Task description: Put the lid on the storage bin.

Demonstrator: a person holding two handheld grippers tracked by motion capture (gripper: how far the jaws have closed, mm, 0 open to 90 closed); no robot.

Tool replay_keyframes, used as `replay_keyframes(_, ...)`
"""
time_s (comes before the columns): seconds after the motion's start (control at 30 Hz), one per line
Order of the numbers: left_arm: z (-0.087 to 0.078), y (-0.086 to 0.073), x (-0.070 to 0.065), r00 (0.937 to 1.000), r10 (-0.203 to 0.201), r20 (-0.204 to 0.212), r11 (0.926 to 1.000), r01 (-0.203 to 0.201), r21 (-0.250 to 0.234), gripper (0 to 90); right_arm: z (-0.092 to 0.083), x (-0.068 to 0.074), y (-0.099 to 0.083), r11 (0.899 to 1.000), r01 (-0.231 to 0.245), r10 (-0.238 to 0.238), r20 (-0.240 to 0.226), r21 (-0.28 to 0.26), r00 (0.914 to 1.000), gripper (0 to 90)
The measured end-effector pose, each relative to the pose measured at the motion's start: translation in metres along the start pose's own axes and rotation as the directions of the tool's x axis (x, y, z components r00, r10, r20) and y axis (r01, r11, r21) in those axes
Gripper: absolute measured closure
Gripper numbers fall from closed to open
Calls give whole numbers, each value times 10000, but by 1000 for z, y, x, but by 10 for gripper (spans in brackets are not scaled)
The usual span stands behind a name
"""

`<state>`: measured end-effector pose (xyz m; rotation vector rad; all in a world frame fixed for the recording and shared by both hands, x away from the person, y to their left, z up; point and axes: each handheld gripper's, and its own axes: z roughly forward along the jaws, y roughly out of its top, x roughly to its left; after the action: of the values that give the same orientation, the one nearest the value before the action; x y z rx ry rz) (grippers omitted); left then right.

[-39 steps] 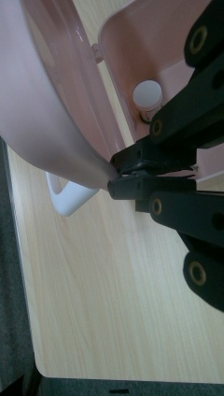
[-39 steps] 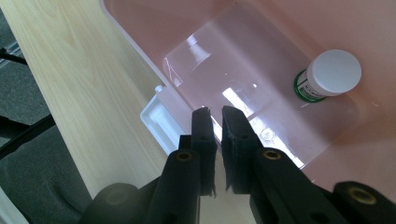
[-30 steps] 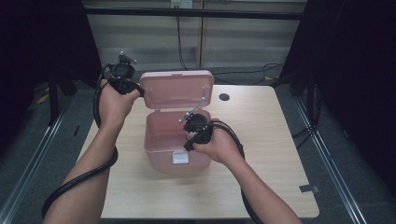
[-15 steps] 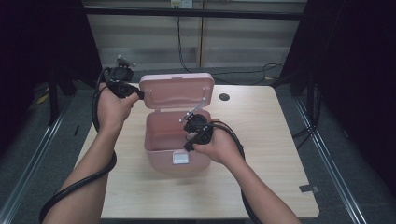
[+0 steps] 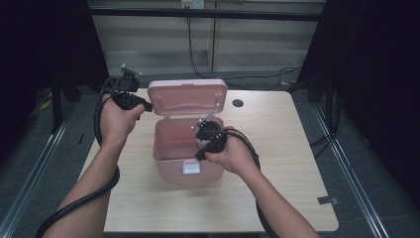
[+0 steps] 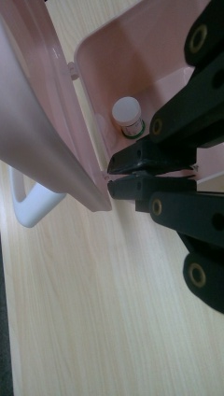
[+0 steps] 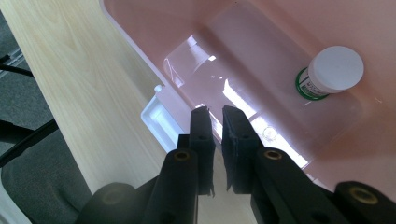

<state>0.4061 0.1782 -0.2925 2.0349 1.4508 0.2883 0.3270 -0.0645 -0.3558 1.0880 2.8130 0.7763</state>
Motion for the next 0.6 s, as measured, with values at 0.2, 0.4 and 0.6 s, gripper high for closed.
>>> replay_keyframes(0.2,-3,-3,8,9999,-154,-25,9998,154,94,842,0,0,1,10000,45,-45,43,34,10000,831)
replay_keyframes(0.4,-5,-5,23,9990,-435,-123,9985,439,321,841,0,-1,0,10000,73,-73,8,22,10000,832)
replay_keyframes(0.6,-8,3,35,9975,-650,-281,9973,658,316,841,0,0,0,10000,54,-54,19,37,10000,832)
